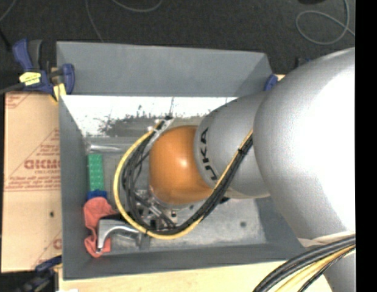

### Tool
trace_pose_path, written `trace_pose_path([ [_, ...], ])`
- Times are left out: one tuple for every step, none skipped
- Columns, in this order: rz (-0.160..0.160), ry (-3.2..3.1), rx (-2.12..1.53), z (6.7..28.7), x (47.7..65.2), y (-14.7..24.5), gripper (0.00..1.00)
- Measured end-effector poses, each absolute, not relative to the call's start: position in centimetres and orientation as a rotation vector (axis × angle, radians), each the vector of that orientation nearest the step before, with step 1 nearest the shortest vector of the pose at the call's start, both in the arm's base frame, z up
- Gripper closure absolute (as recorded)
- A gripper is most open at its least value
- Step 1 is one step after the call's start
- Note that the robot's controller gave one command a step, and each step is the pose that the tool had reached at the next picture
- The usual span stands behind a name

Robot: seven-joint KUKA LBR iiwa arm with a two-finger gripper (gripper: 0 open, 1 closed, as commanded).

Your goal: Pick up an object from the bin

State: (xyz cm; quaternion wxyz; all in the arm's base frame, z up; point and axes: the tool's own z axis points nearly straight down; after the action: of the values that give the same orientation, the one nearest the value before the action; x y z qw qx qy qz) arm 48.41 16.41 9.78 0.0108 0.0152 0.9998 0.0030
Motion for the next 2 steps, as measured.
trace_pose_path([
  [0.01, 3.12, 0.054, 9.78, 48.41, 16.41, 1.0],
  [0.011, 3.119, 0.057, 9.79, 48.41, 16.42, 1.0],
])
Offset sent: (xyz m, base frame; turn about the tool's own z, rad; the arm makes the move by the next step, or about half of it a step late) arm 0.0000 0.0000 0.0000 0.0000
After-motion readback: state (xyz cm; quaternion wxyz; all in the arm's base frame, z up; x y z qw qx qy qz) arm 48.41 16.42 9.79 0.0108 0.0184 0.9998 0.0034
